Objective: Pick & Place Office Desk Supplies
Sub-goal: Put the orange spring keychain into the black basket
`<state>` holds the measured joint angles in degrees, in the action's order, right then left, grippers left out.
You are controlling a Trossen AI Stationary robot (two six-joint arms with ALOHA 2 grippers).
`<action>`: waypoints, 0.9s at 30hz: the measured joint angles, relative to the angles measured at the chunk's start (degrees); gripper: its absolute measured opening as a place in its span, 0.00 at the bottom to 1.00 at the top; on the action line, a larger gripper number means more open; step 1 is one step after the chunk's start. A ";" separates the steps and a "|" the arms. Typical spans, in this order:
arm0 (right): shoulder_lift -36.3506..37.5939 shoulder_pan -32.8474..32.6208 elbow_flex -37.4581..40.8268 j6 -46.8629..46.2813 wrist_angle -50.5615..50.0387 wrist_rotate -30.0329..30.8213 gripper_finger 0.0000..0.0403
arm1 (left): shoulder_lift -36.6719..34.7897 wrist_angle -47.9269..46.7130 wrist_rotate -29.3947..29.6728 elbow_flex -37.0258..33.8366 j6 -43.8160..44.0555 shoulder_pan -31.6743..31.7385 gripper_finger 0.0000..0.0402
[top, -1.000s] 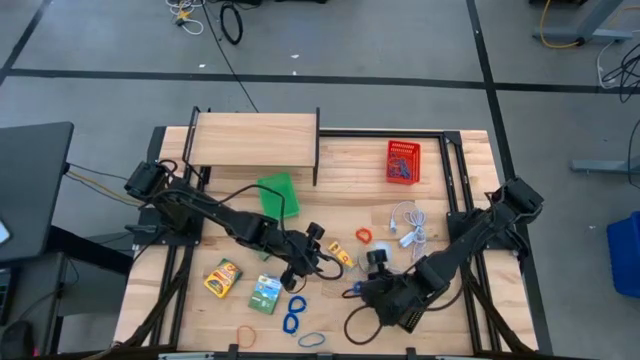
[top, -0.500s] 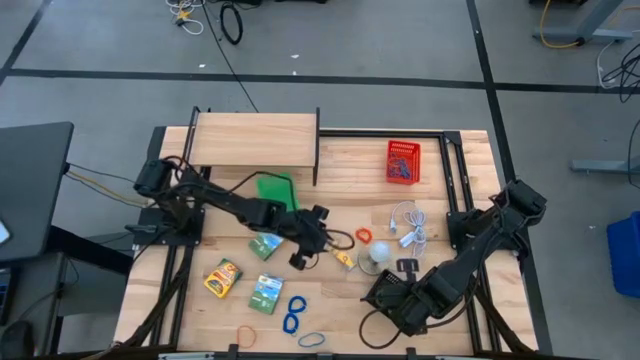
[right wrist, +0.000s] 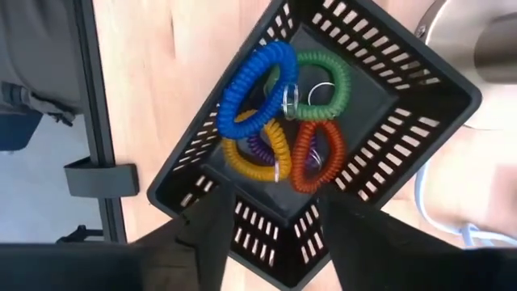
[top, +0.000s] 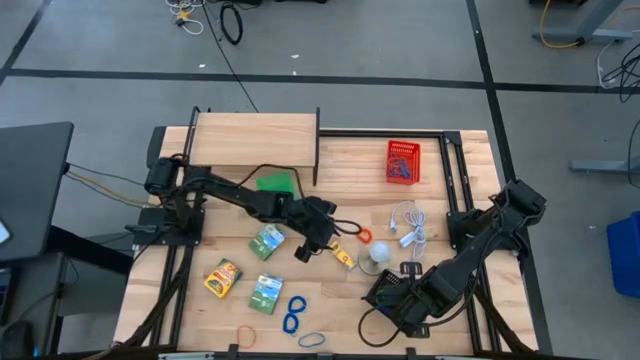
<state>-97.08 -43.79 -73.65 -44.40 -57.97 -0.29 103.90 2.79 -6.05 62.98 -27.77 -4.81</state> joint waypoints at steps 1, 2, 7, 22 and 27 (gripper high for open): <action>0.00 0.05 0.00 -0.31 -0.05 -0.25 0.49 | 0.33 -0.12 0.31 0.96 -1.18 -0.05 0.54; 0.00 0.26 0.00 -0.37 -0.08 -0.43 0.50 | 0.50 -1.55 0.97 1.71 -2.05 -0.09 0.55; -0.02 0.65 0.00 -1.29 -0.90 -1.65 0.51 | 4.52 -7.90 3.75 7.83 -8.84 0.02 0.57; -0.04 0.37 0.00 -4.13 -1.77 -2.39 0.52 | 21.34 -24.97 12.88 27.98 -28.51 -0.09 0.57; -0.04 -1.08 0.00 -5.92 -2.15 -3.00 0.52 | 22.14 -24.66 13.93 30.59 -33.01 0.06 0.57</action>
<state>-97.12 -44.87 -73.65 -50.32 -60.12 -3.28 126.04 -21.87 7.89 93.57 -60.78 -4.75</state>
